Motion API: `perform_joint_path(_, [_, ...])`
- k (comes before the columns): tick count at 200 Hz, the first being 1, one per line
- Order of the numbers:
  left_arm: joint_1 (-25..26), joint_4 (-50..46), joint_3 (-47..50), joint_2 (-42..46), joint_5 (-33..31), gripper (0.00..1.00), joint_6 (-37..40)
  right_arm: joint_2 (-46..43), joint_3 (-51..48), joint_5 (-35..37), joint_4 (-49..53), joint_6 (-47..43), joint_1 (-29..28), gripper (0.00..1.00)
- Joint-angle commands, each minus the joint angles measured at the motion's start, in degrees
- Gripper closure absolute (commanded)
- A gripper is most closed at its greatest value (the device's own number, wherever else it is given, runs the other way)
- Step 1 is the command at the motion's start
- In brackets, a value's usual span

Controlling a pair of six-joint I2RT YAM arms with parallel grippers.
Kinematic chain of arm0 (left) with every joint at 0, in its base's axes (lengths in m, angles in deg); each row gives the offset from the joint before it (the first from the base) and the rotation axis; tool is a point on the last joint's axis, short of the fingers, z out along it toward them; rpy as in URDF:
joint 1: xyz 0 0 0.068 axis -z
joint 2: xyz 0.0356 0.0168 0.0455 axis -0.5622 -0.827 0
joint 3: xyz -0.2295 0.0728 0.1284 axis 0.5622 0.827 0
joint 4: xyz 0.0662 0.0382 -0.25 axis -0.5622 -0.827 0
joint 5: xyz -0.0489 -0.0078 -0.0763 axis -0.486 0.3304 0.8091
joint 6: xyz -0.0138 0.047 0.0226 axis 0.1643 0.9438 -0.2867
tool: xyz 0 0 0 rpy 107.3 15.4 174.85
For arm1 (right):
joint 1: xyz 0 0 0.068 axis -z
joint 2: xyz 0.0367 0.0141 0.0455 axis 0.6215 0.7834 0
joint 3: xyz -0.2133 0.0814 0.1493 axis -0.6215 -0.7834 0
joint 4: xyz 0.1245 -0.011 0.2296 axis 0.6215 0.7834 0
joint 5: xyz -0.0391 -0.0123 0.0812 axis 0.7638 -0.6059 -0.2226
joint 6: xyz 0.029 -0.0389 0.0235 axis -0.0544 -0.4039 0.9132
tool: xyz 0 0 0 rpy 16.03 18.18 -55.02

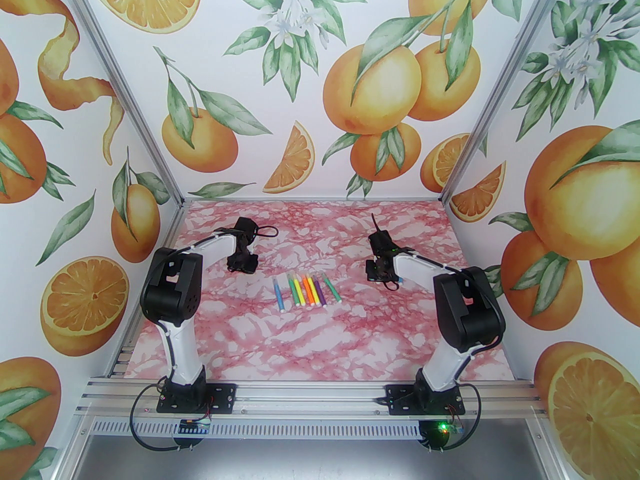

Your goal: Open the pen caps

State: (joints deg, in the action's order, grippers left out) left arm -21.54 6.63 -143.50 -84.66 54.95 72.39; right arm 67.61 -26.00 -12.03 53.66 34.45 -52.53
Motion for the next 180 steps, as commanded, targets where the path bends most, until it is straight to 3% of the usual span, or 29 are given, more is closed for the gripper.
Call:
perform_joint_path(1, [-0.8, 0.8, -0.2, -1.5, 0.1, 0.67, 0.2, 1.7, 2.1, 2.3, 0.9, -0.7, 0.8, 1.00])
perform_joint_path(48, [-0.9, 0.8, 0.0, 0.6, 0.7, 0.62, -0.1, 2.5, 3.4, 2.4, 1.5, -1.0, 1.6, 1.00])
perform_joint_path(122, [-0.9, 4.7, 3.0, 10.0, 9.9, 0.47, -0.8, 3.6, 4.1, 0.9, 2.2, -1.2, 2.7, 1.00])
perform_joint_path(180, [-0.9, 6.5, 4.7, 16.2, 11.6, 0.46, -1.7, 4.7, 4.7, 0.5, 3.3, -1.5, 2.8, 0.97])
